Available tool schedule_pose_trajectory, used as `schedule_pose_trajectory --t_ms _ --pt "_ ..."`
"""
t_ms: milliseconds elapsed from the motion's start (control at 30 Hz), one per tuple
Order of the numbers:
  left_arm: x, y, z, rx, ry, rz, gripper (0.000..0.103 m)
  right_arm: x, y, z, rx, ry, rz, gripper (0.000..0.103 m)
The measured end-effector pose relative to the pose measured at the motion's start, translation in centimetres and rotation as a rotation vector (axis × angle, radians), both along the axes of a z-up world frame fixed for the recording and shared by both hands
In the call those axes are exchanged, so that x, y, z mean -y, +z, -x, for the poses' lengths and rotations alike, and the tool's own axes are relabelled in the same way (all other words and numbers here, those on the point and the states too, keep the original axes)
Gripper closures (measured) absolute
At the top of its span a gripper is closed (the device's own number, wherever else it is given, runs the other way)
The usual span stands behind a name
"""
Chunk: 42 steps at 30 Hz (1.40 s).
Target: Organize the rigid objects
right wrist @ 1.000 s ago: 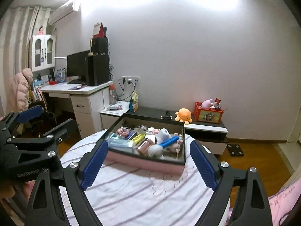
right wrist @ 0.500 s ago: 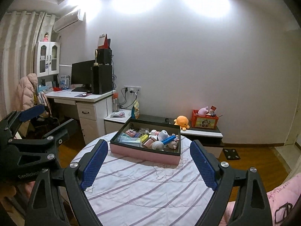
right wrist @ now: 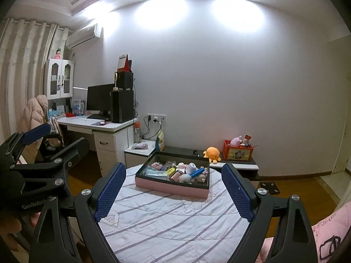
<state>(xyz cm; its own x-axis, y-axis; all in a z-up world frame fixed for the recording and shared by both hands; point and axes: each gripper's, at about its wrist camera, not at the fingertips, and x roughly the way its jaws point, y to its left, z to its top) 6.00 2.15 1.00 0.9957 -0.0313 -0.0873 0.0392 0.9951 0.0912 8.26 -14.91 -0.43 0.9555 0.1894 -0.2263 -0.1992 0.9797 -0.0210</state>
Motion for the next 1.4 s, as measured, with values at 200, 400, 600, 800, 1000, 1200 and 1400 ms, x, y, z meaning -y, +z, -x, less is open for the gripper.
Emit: schedule_pose_trajectory --t_ms 200,400,600,800,1000,1200,1400 --pt "0.2 0.6 1.0 0.049 0.013 0.008 0.000 0.2 0.4 1.4 0.052 0.008 -0.015 0.013" --pt "0.0 0.7 1.2 0.061 0.015 0.015 0.000 0.1 0.6 2.0 0.073 0.010 -0.020 0.013" --pt "0.2 0.5 1.3 0.089 0.006 0.013 0.000 0.0 0.6 2.1 0.077 0.014 -0.026 0.013" --pt "0.4 0.4 1.2 0.094 0.013 0.012 0.001 0.0 0.4 2.1 0.072 0.013 -0.029 0.013" --pt "0.4 0.5 1.1 0.088 0.017 -0.002 0.001 0.1 0.3 1.8 0.070 0.012 -0.027 0.013" --pt "0.4 0.6 1.1 0.092 0.020 -0.003 0.001 -0.1 0.5 1.9 0.070 0.012 -0.029 0.013" --pt "0.3 0.6 1.1 0.094 0.020 -0.003 0.001 -0.2 0.5 1.9 0.069 0.011 -0.028 0.013"
